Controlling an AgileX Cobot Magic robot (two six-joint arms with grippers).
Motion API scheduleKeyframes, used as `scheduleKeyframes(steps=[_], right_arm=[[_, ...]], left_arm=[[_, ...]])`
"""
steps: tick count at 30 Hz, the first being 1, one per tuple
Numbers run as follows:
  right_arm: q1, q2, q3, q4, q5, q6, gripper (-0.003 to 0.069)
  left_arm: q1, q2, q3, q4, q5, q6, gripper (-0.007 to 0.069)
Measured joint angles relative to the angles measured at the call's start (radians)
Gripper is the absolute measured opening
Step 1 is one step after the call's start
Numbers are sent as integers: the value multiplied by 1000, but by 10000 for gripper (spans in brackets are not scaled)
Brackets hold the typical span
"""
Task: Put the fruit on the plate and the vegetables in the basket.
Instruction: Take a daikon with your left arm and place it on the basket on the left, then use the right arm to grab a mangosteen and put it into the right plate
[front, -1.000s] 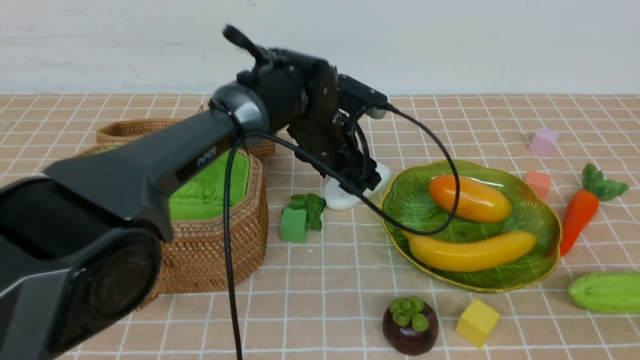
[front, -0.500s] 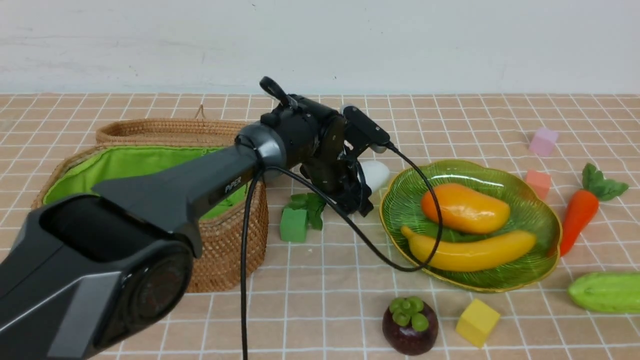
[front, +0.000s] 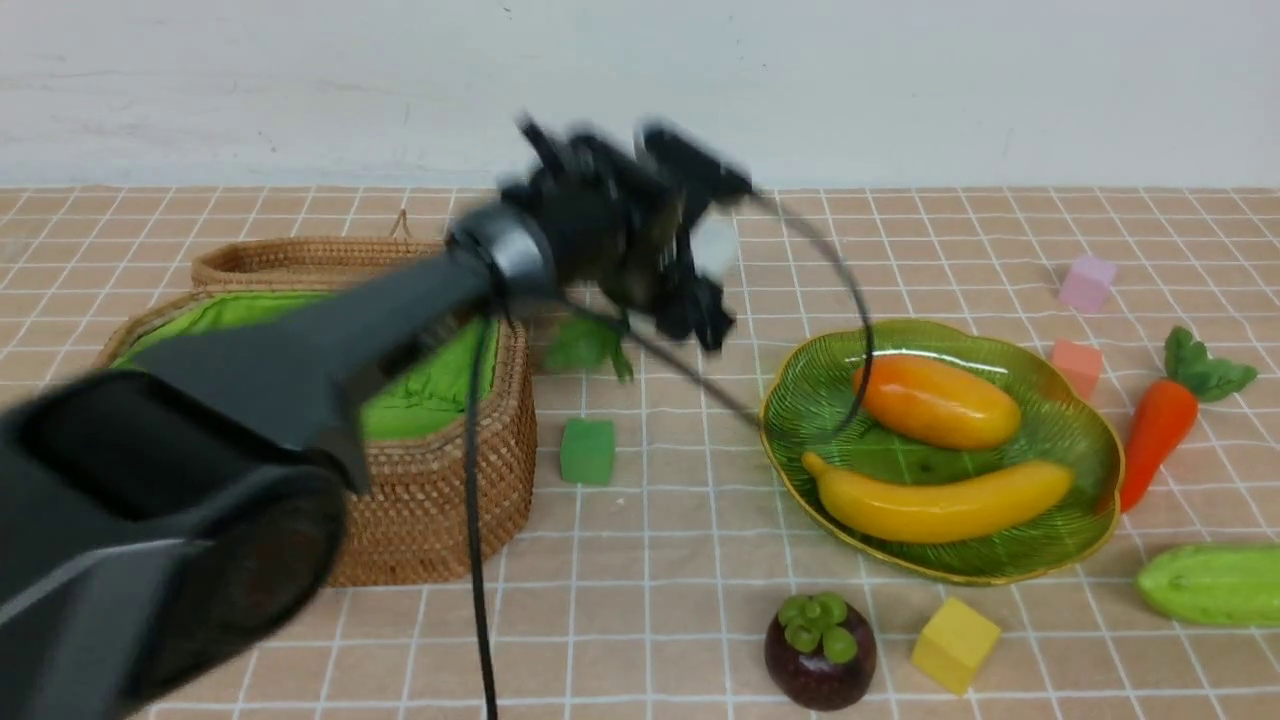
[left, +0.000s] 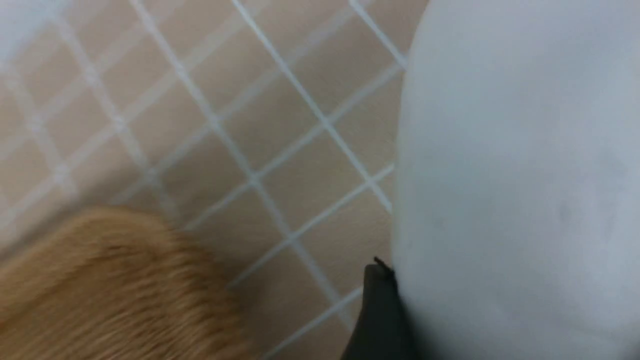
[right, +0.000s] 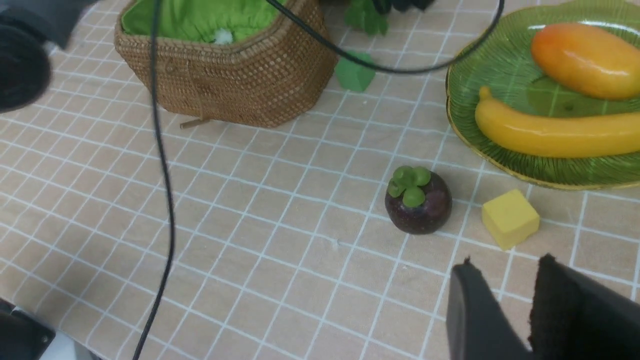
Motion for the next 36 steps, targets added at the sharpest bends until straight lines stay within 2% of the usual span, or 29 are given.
scheduleKeyframes(steps=[2,5,7,8,12,13,14,16,17,20,26,30,32,34,35,36], right_arm=[[0,0,0,0,-9,-2,204],[0,0,0,1,-38,-35,204],[0,0,0,3,-45,-47,204],[0,0,0,5,-57,-60,204],[0,0,0,14,-57,-71,206],[0,0,0,14,-57,-71,206],[0,0,0,23,-56,-71,206],[0,0,0,31,-56,-71,206],[0,0,0,44,-56,-71,206],[0,0,0,52,-50,-71,210],[0,0,0,60,-47,-71,214],[0,14,0,65,-55,-71,214],[0,51,0,74,-53,-71,214],[0,135,0,89,-48,-79,217],[0,144,0,90,-47,-80,217],[0,218,0,106,-47,-99,217]], left_arm=[[-1,-56,-4,-18,85,54,503],[17,-227,5,-120,354,271,503],[35,-277,31,-161,390,337,503],[72,-368,88,-201,419,425,503],[204,-541,298,-233,419,592,503],[218,-547,321,-233,411,599,503],[273,-577,408,-231,365,655,503],[304,-581,456,-227,327,691,503],[346,-571,531,-218,254,764,503],[383,-542,613,-214,165,869,503],[390,-505,643,-226,54,872,513],[390,-515,643,-255,54,803,631],[378,-544,647,-286,71,725,657],[342,-606,650,-335,68,596,624],[332,-620,650,-342,69,583,609],[286,-676,650,-355,72,482,534]])
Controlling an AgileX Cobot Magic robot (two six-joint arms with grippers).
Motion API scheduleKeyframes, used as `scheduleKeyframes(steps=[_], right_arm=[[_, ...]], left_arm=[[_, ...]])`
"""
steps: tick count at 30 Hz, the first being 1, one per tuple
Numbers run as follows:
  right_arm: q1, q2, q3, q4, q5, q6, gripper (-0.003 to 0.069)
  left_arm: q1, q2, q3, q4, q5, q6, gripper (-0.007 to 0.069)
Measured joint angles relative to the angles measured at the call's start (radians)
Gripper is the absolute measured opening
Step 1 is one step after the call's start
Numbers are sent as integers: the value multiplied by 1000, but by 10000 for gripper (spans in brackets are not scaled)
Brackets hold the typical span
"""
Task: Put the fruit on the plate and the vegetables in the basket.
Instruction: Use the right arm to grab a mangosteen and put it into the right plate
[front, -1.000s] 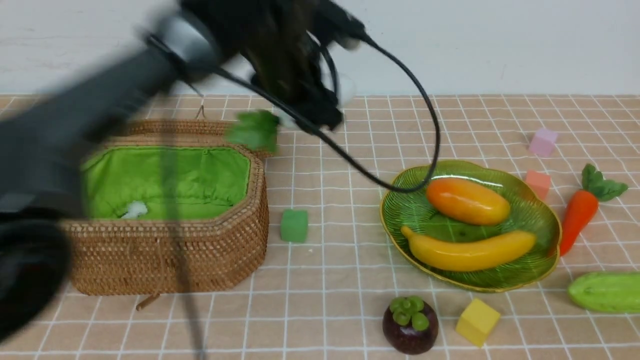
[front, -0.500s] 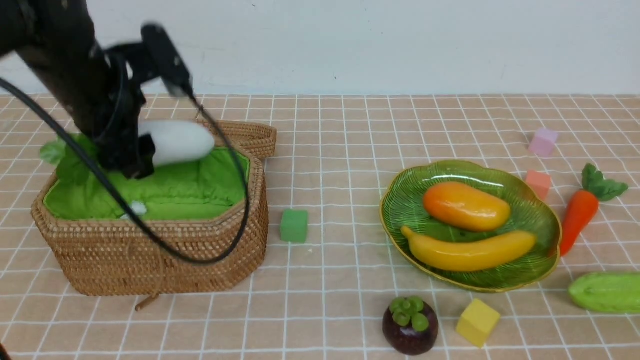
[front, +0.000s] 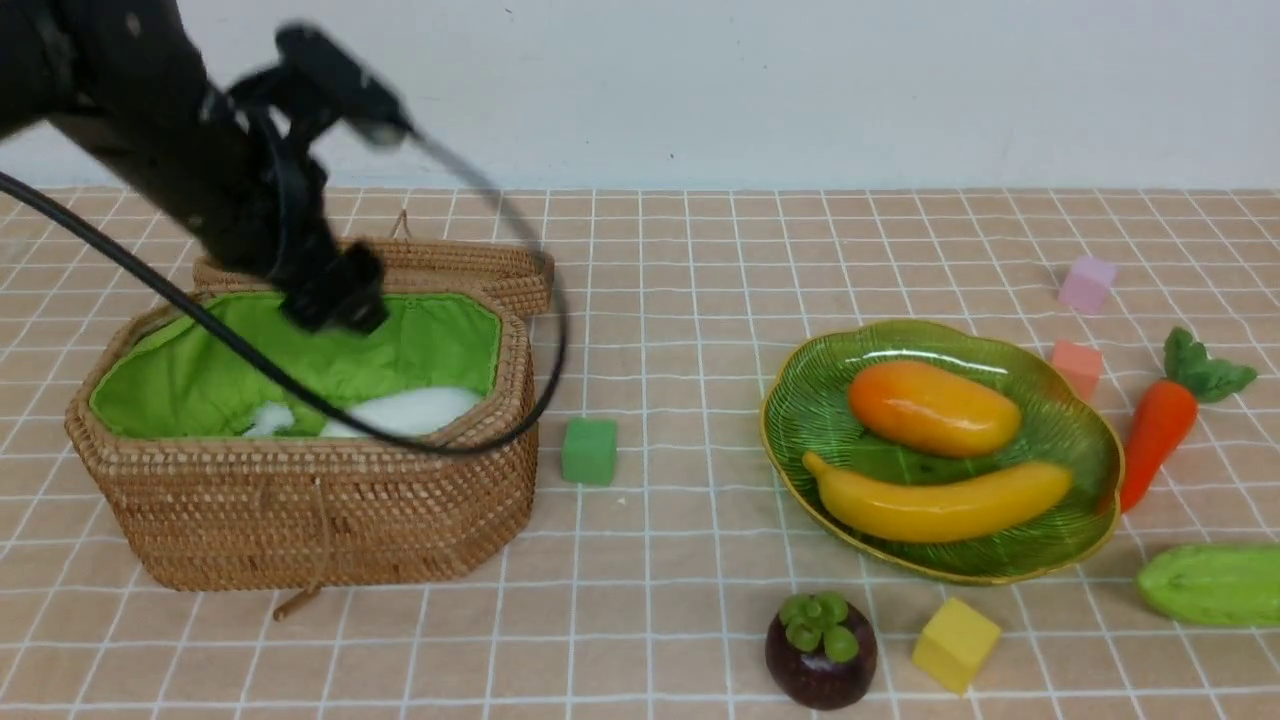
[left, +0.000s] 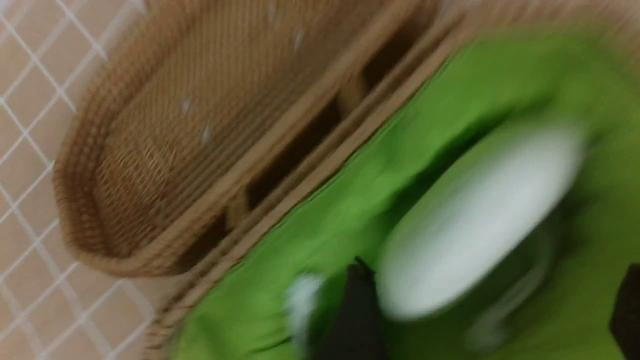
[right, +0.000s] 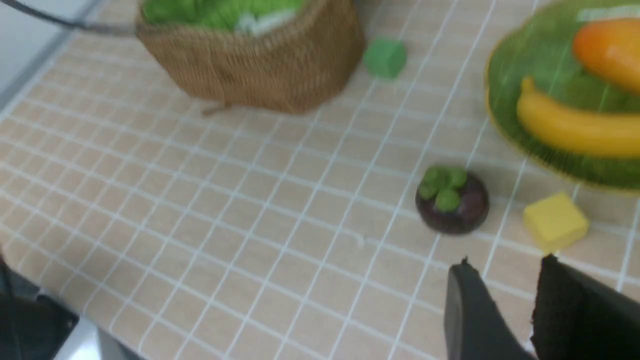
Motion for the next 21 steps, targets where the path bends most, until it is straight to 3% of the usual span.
scheduleKeyframes(steps=[2,3,4,5,6,7,12,15,17,21], right_arm=[[0,98,-5,18,1,-25,204],[0,98,-5,20,1,-27,202],[3,185,-22,34,8,-48,180],[3,194,-25,34,9,-51,176],[27,275,-54,48,16,-61,147],[46,309,-70,52,18,-62,136],[199,474,-144,14,-17,-19,118],[324,628,-196,-139,-48,70,157],[347,684,-213,-198,-56,116,192],[362,879,-280,-351,-90,225,417]], left_arm=[[-80,-84,0,14,36,-170,366],[-89,-84,1,16,40,-170,347],[-155,-160,20,40,71,-295,174],[-171,-169,28,49,77,-308,134],[-226,-249,79,73,90,-403,25],[-257,-286,123,82,90,-432,-8],[-354,-473,344,96,59,-509,-13],[-393,-639,533,90,34,-552,-13],[-395,-689,577,90,25,-559,-13],[-395,-850,713,90,-13,-564,-13]])
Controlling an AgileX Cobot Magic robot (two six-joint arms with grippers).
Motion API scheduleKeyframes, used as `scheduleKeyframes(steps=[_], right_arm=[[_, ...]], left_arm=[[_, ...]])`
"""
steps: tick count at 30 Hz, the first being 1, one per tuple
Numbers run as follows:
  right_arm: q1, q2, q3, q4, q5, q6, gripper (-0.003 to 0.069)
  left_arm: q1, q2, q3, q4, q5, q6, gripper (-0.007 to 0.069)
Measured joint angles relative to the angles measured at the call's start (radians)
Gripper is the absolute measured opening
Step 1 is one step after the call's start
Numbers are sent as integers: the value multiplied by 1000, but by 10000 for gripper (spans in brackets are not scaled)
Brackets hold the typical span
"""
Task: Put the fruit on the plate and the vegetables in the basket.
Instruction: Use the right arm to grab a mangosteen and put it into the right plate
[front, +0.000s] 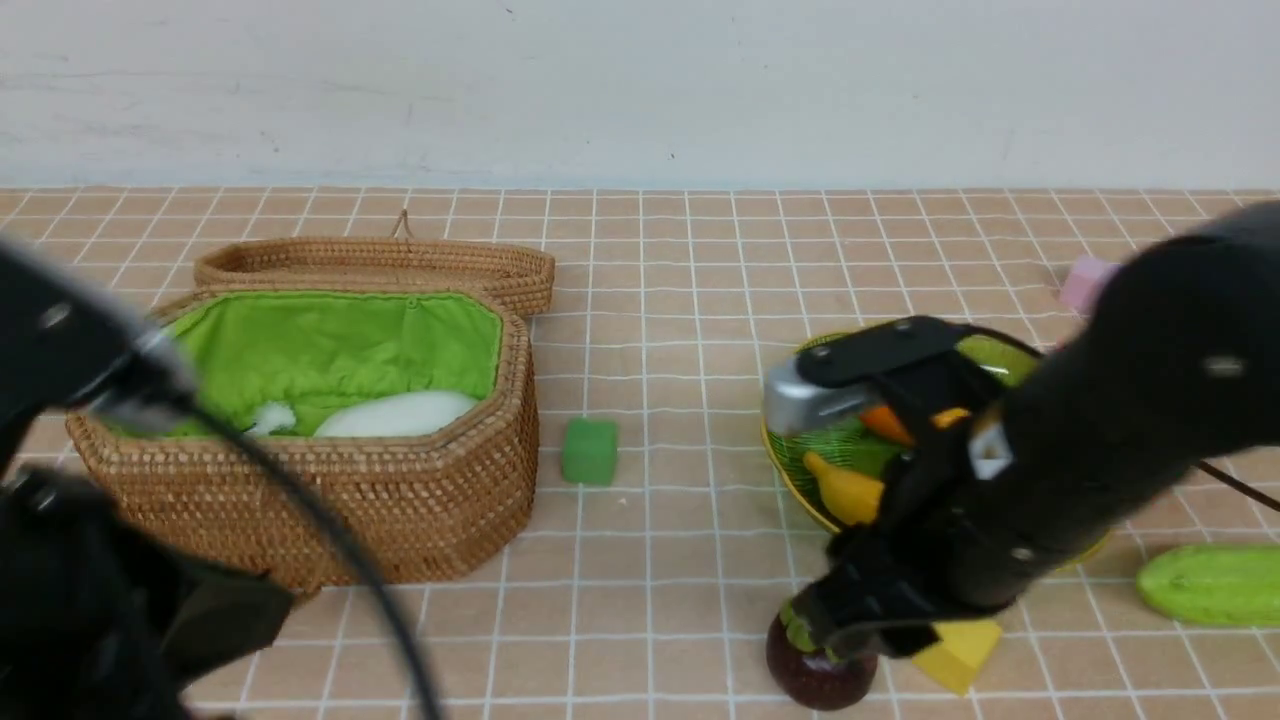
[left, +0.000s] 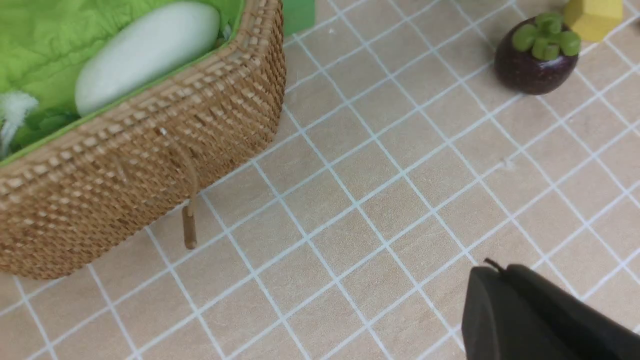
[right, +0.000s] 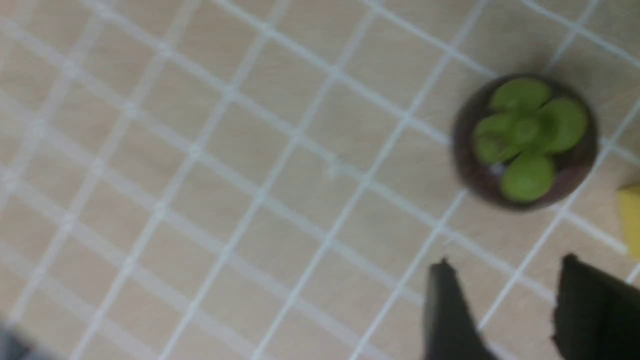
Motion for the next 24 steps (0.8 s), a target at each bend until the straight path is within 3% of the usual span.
scheduleKeyframes(steps=[1,4,7,11,15,18,24], right_arm=[[0,0,0,-4,0,3,428],[0,111,-22,-42,-49,23,591],[0,194,-23,-52,-108,28,653],[0,269,-24,-74,-174,31,654],[0,319,-32,-85,-195,31,596],[0,320,-33,-86,-195,31,594],[-1,284,-106,-99,-94,32,594]], left_arm=[[0,-6,7,0,-1,1,-13],[0,-93,33,0,-16,4,-13],[0,-135,36,0,-23,6,-13],[0,-153,36,0,-24,6,-13],[0,-154,37,0,-24,6,-13],[0,-156,37,0,-26,6,-13],[0,-156,37,-4,-31,6,-13]])
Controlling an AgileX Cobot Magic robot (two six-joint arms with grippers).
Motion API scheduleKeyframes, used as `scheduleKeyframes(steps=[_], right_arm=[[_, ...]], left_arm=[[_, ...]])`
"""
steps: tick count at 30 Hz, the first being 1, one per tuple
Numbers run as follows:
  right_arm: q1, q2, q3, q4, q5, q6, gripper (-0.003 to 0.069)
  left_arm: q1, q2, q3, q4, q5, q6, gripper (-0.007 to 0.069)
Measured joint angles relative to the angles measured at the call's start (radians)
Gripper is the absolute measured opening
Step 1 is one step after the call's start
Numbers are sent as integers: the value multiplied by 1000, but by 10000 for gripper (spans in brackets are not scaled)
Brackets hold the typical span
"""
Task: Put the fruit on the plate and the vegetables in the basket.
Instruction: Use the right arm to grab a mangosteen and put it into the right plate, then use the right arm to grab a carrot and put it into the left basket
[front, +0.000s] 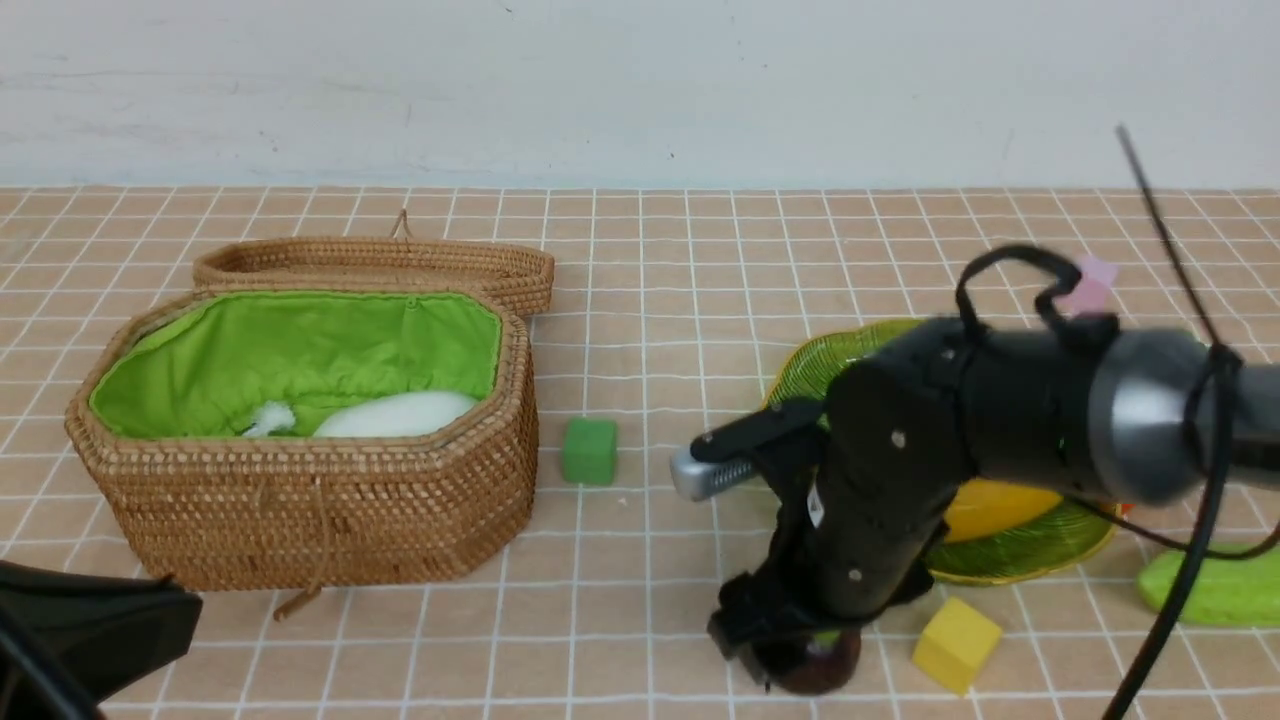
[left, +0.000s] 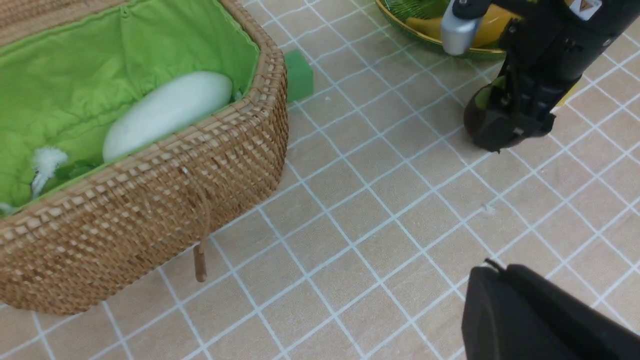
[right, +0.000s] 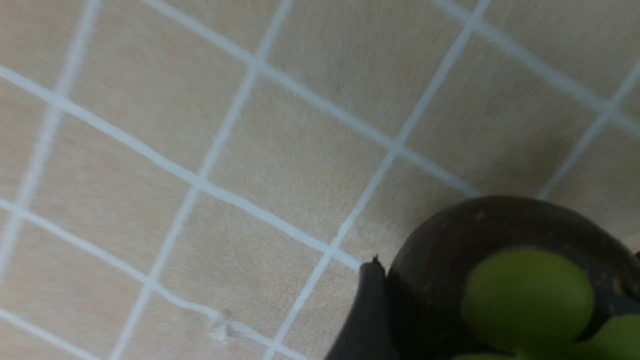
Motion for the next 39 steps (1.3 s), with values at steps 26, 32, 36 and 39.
scheduleKeyframes(steps=[26,32,36,39], right_arm=[[-291,-51,-231,-123,-103,23,625],[-539,-103,-226,-163,99,233,541],[-673,-35,-193,-76,69,278,542],[-716,39,-197,-19,-20,280,555]], left_arm=[[0,0,1,-71,-80,21,-13],[0,0,1,-110,-80,99,-13],[0,0,1,-152,-79,139,-13],[0,0,1,-174,-79,167,-13]])
